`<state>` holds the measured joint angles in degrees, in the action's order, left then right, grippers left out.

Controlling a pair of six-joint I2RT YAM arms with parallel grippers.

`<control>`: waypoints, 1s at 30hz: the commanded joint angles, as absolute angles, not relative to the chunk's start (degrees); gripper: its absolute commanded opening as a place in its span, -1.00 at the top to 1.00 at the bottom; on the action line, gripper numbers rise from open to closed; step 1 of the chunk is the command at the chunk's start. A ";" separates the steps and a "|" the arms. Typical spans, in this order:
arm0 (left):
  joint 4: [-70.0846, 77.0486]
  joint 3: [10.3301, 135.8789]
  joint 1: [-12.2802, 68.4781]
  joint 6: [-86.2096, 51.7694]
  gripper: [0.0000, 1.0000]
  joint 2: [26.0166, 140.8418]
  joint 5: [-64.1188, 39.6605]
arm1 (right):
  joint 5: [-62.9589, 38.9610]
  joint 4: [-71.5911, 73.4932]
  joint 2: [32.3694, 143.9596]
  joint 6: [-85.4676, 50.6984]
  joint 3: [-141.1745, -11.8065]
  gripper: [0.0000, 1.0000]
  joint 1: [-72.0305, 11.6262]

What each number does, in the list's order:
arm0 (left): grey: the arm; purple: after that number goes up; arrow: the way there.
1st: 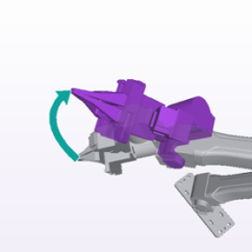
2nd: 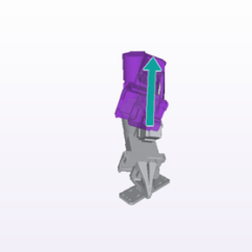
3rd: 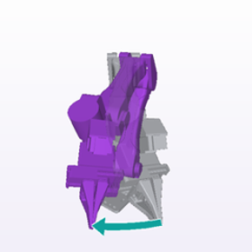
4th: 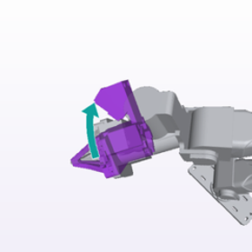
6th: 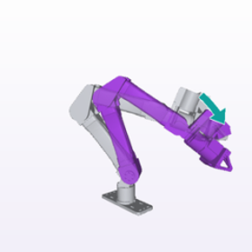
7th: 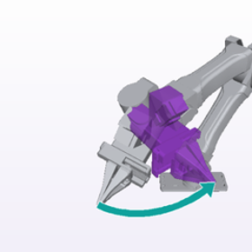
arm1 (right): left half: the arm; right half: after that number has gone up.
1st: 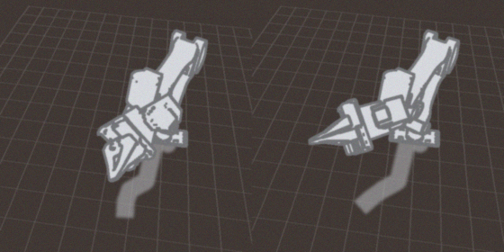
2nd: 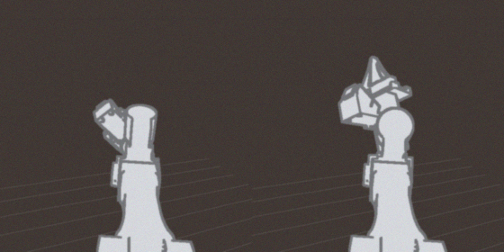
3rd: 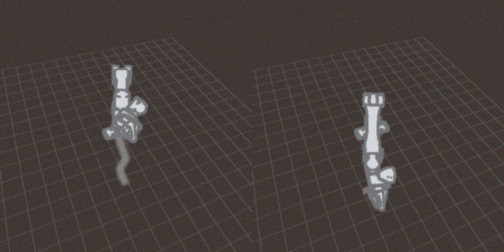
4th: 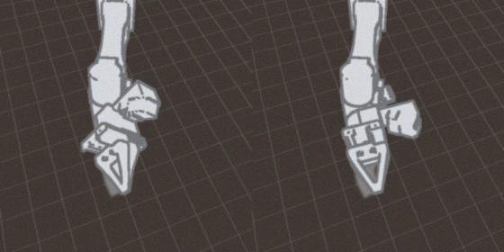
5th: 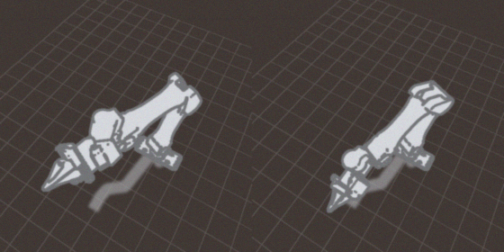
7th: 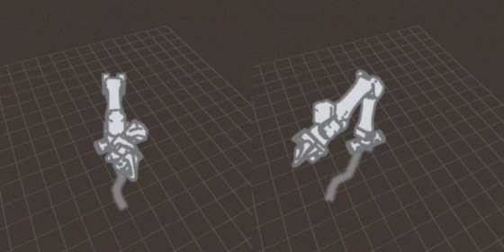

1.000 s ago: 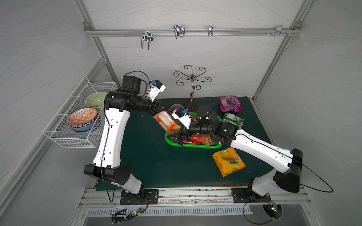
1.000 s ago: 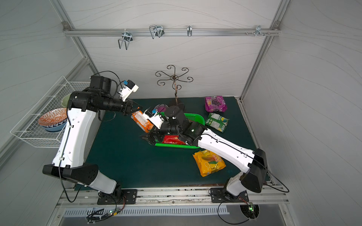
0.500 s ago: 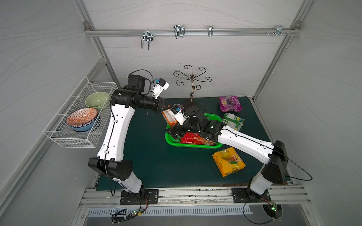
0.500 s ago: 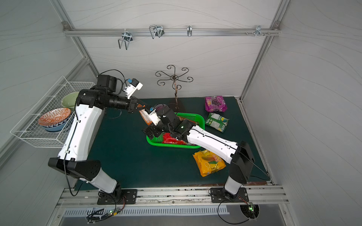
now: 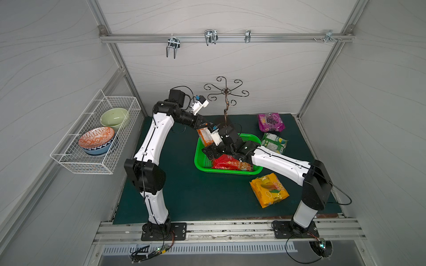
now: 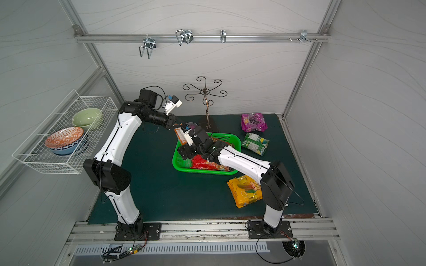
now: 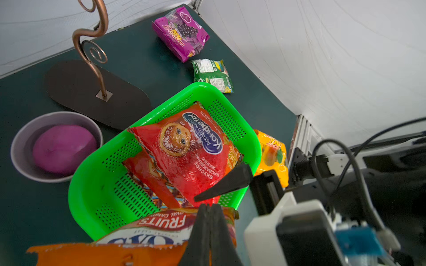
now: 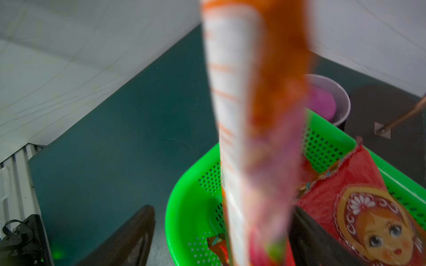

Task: Put the candies in the basket
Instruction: Pick up the candy at the center of the board, then place the candy in the basket.

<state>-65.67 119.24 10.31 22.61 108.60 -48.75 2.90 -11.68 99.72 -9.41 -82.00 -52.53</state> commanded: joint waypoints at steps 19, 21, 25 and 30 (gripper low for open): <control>-66.63 129.99 10.69 36.85 1.00 126.82 -61.62 | 9.39 -21.70 65.99 -15.02 -57.21 -0.98 -41.53; -67.58 131.14 11.37 36.23 1.00 125.99 -62.59 | 9.32 -21.84 66.16 -14.94 -57.47 -0.97 -41.49; -68.44 131.48 11.81 35.06 1.00 122.95 -65.63 | 9.09 -21.98 67.01 -15.25 -57.92 -0.98 -41.45; -69.26 133.24 12.66 34.27 1.00 118.60 -66.84 | 7.44 -20.53 67.77 -15.27 -58.03 -0.98 -41.48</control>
<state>-68.25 129.36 11.77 34.72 124.16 -62.39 8.51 -21.08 67.07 -15.09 -57.21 -41.74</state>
